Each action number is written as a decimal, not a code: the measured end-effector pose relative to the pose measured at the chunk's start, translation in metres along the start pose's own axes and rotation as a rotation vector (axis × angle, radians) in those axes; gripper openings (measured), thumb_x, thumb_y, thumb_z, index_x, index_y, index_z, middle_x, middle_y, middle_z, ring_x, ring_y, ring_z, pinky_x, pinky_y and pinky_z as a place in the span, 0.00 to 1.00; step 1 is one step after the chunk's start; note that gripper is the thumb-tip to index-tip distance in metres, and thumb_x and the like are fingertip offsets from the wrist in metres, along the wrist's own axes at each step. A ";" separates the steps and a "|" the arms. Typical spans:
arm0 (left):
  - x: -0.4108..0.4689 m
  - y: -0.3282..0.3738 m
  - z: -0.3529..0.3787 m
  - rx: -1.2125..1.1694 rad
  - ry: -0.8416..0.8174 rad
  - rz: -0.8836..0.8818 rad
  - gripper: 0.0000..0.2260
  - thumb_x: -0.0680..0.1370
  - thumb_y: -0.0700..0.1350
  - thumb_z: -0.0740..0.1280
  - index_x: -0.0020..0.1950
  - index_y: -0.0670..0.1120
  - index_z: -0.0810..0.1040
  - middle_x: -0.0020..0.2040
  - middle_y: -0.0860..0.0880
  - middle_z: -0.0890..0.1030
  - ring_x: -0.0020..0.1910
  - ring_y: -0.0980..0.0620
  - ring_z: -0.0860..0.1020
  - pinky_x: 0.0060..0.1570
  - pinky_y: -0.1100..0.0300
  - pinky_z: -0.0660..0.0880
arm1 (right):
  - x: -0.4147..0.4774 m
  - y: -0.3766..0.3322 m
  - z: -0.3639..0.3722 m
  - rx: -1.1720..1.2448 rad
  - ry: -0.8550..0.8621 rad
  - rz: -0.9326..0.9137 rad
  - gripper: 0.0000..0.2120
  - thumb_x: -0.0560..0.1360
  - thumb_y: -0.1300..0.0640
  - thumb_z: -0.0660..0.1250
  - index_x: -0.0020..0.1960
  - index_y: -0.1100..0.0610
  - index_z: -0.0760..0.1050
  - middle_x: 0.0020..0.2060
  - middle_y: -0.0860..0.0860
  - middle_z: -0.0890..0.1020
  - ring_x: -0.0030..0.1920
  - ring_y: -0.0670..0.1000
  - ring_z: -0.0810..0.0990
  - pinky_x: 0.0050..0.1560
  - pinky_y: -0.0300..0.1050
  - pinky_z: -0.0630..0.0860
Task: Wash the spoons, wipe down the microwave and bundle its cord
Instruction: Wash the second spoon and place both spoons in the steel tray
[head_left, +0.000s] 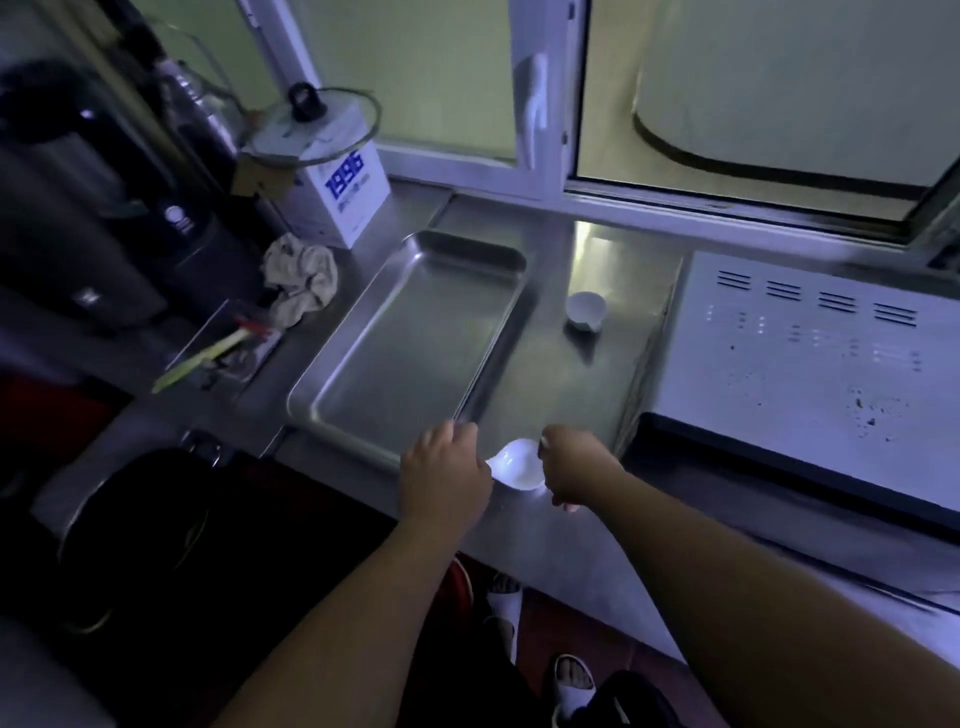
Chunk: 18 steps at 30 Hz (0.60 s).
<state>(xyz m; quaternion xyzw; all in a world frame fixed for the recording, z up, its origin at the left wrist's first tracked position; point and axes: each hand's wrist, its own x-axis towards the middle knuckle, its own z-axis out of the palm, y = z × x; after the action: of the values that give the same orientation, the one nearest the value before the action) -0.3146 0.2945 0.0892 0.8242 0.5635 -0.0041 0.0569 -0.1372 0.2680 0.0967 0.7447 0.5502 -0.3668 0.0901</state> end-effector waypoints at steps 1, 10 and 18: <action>-0.011 -0.003 -0.002 -0.002 0.009 -0.019 0.13 0.72 0.50 0.64 0.53 0.49 0.80 0.49 0.46 0.79 0.49 0.40 0.79 0.47 0.49 0.73 | -0.009 -0.004 0.001 0.035 -0.004 -0.026 0.19 0.77 0.57 0.70 0.65 0.62 0.71 0.57 0.55 0.77 0.52 0.58 0.77 0.56 0.48 0.77; -0.107 -0.063 0.000 -0.005 -0.002 -0.226 0.15 0.81 0.52 0.62 0.66 0.50 0.75 0.61 0.49 0.78 0.61 0.46 0.76 0.58 0.50 0.72 | -0.029 -0.056 0.052 0.571 -0.005 -0.054 0.19 0.84 0.47 0.52 0.37 0.51 0.68 0.35 0.51 0.73 0.34 0.53 0.71 0.41 0.48 0.70; -0.184 -0.128 0.015 -0.073 -0.017 -0.437 0.19 0.82 0.54 0.61 0.72 0.51 0.73 0.67 0.51 0.76 0.66 0.49 0.74 0.65 0.51 0.71 | -0.031 -0.128 0.123 1.133 -0.255 -0.009 0.02 0.75 0.66 0.65 0.44 0.63 0.75 0.31 0.59 0.68 0.25 0.52 0.66 0.36 0.50 0.68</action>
<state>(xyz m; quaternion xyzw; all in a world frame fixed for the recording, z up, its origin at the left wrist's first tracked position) -0.4997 0.1685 0.0758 0.6799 0.7279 -0.0031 0.0892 -0.3091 0.2267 0.0638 0.6244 0.2561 -0.6912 -0.2583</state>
